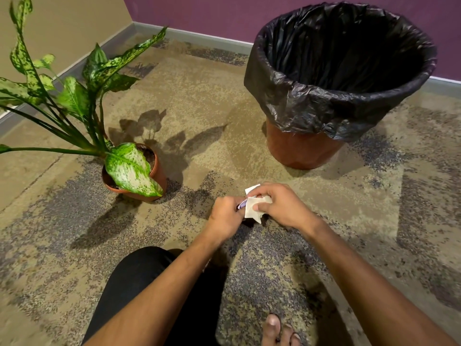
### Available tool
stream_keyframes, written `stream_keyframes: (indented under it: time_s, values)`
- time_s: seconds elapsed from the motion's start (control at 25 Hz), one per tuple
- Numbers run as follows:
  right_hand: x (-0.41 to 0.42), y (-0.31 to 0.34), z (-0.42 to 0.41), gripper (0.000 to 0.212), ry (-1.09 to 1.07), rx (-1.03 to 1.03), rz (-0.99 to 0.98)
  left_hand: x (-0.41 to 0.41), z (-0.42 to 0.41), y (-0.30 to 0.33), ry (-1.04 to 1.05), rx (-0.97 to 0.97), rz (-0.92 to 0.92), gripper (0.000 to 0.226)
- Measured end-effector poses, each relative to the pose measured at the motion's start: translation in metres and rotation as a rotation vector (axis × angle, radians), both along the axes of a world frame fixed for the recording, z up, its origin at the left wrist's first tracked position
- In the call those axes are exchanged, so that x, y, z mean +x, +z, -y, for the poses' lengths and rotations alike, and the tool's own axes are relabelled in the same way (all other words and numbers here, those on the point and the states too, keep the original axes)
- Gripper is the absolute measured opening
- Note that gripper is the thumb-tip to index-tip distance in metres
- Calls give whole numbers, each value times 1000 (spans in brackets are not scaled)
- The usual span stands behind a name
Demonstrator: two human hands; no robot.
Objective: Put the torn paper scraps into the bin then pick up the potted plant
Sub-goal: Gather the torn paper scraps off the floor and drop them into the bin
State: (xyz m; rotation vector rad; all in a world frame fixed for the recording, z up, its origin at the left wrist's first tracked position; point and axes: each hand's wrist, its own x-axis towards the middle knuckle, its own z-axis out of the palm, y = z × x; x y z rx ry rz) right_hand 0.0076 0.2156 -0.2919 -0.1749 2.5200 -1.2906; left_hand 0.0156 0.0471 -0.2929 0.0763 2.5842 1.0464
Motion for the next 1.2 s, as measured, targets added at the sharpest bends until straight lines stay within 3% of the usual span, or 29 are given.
stream_keyframes:
  time_s: [0.12,0.24,0.56,0.68,1.0,1.2]
  values:
    - [3,15,2,16,-13,110,-137,-2,-2,9,92,136,-21,6]
    - [9,48,-3,6,-10,210,-273,-3,0,16,112,160,-52,11]
    - [-9,191,-36,7,-223,214,-829,-21,0,21,-37,-126,-171,48]
    - [-35,216,-58,13,-324,310,-877,-25,-4,12,-143,-215,-171,60]
    - [-65,198,-81,51,-342,538,-731,-22,-14,-17,-212,-358,-106,90]
    - [-27,165,-47,18,-374,389,-1196,-28,-19,-30,-220,-468,-112,93]
